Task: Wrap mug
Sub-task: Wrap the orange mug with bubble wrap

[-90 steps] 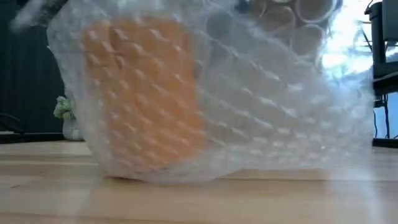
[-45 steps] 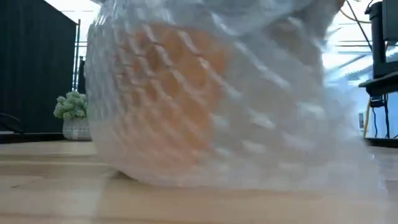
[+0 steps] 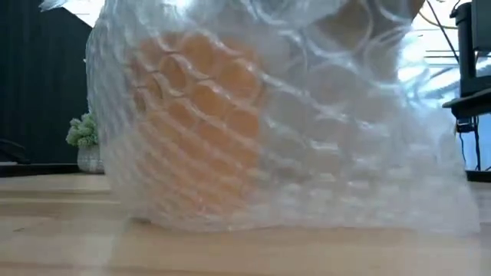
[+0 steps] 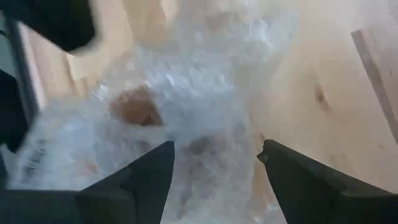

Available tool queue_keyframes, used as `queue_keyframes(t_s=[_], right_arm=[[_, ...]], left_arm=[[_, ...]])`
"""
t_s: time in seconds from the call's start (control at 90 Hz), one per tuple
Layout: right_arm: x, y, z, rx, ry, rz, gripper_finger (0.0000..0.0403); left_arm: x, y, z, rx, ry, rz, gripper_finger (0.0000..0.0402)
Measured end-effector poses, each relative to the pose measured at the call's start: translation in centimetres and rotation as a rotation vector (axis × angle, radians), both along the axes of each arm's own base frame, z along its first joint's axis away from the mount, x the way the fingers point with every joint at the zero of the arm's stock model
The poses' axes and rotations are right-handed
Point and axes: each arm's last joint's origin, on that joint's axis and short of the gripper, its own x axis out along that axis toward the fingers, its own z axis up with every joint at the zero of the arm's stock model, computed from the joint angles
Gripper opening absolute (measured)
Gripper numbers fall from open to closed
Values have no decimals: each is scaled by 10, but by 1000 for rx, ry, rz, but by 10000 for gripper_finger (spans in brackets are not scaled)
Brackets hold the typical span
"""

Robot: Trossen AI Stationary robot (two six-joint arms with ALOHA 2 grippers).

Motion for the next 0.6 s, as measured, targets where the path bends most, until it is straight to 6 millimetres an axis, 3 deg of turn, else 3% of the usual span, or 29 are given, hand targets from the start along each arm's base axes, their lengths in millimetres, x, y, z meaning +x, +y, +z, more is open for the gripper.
queue_keyframes(t_s=[0.189,0.322,0.6], right_arm=[[-8,-3,26,-23,73,41,231],[-2,-10,36,-122,-30,-15,231],[12,-28,-4,-154,46,-24,231]], left_arm=[[0,0,-1,3,-3,4,0],[0,0,-1,5,-1,5,0],[0,0,-1,5,2,5,0]])
